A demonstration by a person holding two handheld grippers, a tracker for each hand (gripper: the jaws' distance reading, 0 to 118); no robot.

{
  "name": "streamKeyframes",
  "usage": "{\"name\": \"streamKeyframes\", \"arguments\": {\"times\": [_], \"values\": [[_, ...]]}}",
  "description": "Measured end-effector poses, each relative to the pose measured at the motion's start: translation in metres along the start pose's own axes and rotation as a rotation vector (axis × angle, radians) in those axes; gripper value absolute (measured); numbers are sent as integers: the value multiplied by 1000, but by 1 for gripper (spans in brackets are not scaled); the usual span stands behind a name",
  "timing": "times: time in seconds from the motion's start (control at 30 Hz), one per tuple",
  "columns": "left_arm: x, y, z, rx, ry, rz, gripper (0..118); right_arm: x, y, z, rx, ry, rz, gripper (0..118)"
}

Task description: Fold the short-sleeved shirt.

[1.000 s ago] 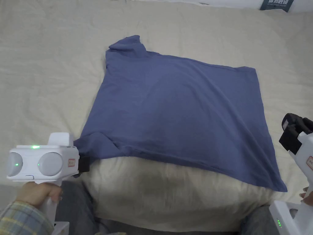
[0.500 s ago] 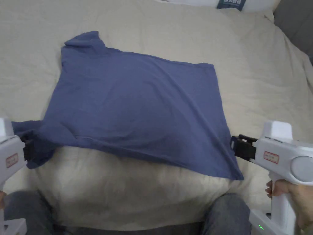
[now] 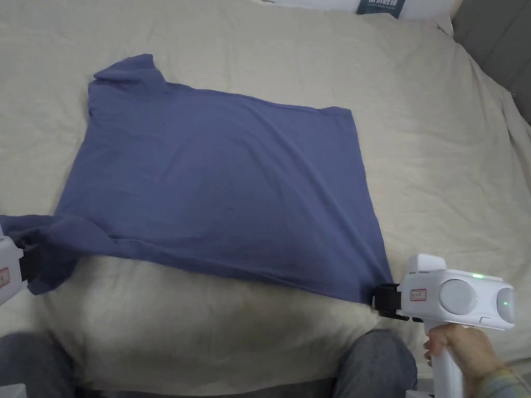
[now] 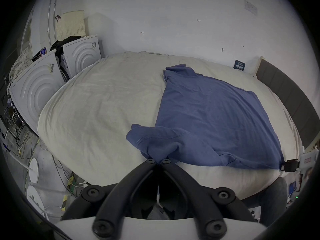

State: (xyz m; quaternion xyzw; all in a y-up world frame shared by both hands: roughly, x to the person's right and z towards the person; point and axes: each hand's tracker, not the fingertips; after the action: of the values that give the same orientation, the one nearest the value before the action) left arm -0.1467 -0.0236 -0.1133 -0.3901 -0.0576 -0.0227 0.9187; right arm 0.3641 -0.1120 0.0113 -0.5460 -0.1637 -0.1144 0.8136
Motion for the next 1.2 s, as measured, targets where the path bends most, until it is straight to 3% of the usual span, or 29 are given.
{"name": "streamKeyframes", "arguments": {"times": [0.03, 0.07, 0.33, 0.47, 0.7, 1.0, 1.13, 1.2], "values": [[0, -1, 0, -5, 3, 2, 0, 0, 1, 4, 5, 8, 12, 11], [-1, -1, 0, -10, 4, 8, 0, 1, 2, 9, 14, 11, 18, 4], [-10, 19, 6, -18, -33, 72, 0, 8, 33, 74, 53, 130, -8, 4], [-13, 52, -2, -3, -54, 103, 0, 11, 69, 96, 84, 198, -85, 4], [2, 133, -65, 48, -23, 116, 0, -1, 146, 76, 130, 170, -191, 4], [29, 175, -176, -38, 43, 103, 0, -19, 231, -15, 67, 81, -233, 4], [34, 167, -201, -102, 75, 131, 3, -21, 247, -39, 63, 86, -269, 9], [33, 163, -202, -98, 69, 136, 28, -21, 251, -40, 64, 71, -259, 40]]}}
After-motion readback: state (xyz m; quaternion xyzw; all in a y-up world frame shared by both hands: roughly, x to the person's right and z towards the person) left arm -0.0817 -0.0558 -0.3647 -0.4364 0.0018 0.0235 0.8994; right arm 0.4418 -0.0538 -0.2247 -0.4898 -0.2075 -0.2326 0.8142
